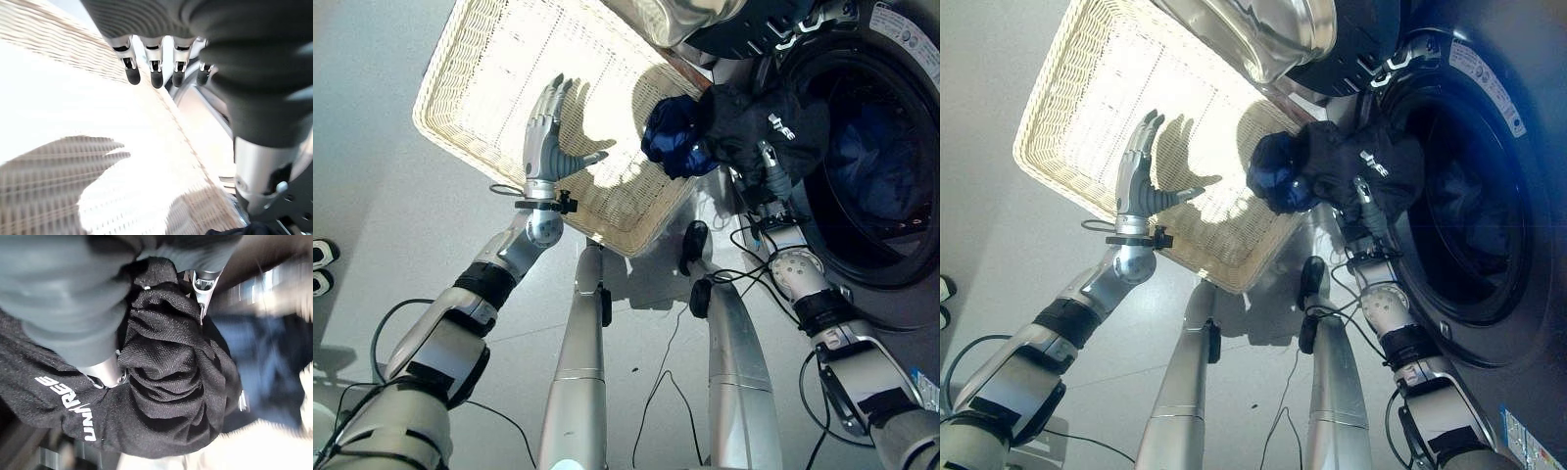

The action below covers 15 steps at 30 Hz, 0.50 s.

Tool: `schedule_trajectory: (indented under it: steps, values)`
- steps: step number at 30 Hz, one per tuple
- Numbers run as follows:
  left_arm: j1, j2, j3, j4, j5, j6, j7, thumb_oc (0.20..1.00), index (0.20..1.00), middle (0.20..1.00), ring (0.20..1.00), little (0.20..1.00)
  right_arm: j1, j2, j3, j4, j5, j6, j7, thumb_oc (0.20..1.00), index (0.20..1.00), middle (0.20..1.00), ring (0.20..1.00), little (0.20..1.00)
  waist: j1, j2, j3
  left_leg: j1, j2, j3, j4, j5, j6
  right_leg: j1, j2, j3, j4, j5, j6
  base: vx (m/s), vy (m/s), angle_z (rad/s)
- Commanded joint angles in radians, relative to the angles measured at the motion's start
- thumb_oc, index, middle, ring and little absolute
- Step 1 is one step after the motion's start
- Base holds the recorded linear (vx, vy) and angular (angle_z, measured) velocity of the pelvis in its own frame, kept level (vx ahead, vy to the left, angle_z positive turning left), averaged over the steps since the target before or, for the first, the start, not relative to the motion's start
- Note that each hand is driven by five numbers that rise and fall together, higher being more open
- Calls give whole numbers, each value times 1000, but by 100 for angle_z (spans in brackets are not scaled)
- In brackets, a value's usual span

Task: Put the clothes into the washing machine.

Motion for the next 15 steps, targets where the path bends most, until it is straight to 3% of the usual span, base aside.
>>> schedule_trajectory:
  steps: [1,5,7,8,10,11,12,13,15]
  values:
    - [-88,-29,54,45,-81,-57,41,1000,1000,1000,1000,1000,-48,-56,-18,39,58,-43,-60,200,200,200,200,200,-12,-3,-22,4,-67,85,139,-131,38,66,65,-27,-277,251,114,6,42,-6]
    - [-103,-17,53,132,-133,-77,40,1000,1000,1000,1000,1000,-146,-153,-101,261,101,-94,-136,200,200,200,200,200,-10,-7,-22,12,-55,89,143,-143,33,75,77,-21,-275,246,112,11,22,-9]
    - [-90,9,45,151,-165,-86,51,1000,1000,1000,1000,1000,-216,-253,-147,359,130,-218,-224,200,200,200,200,200,-9,-23,-22,8,-46,81,156,-158,32,87,87,-17,-283,246,114,5,-40,-10]
    - [-83,15,44,153,-167,-90,54,1000,1000,1000,1000,1000,-228,-271,-154,368,133,-232,-238,200,200,200,200,200,-8,-27,-22,7,-43,79,159,-162,33,88,88,-18,-281,245,114,4,-64,-5]
    - [-54,46,48,148,-178,-100,67,1000,1000,1000,1000,1000,-266,-337,-174,362,128,-391,-326,200,200,200,200,200,-7,-47,-22,3,-32,71,163,-175,34,96,95,-22,-282,244,116,-5,-82,-2]
    - [-51,49,49,146,-177,-99,68,1000,1000,1000,1000,1000,-268,-341,-177,356,115,-410,-339,200,200,200,200,200,-7,-49,-22,3,-31,71,163,-176,34,96,96,-23,-282,243,116,-23,-78,-5]
    - [-37,79,55,138,-185,-97,71,1000,1000,1000,1000,1000,-281,-389,-184,304,35,-512,-453,200,200,200,200,200,-10,-65,-22,4,-28,65,163,-180,33,102,101,-22,-288,247,118,-29,-55,-7]
    - [-31,95,60,134,-194,-95,68,1000,1000,1000,1000,1000,-285,-415,-192,283,-6,-567,-519,200,200,200,200,200,-13,-73,-22,6,-25,63,160,-183,33,107,103,-22,-293,249,119,-38,-62,-10]
    - [-21,129,75,139,-207,-98,46,1000,1000,1000,1000,1000,-273,-480,-224,255,-113,-632,-620,200,200,200,200,200,-21,-88,-22,17,-23,59,154,-186,35,121,108,-23,-302,251,120,-28,-20,-11]
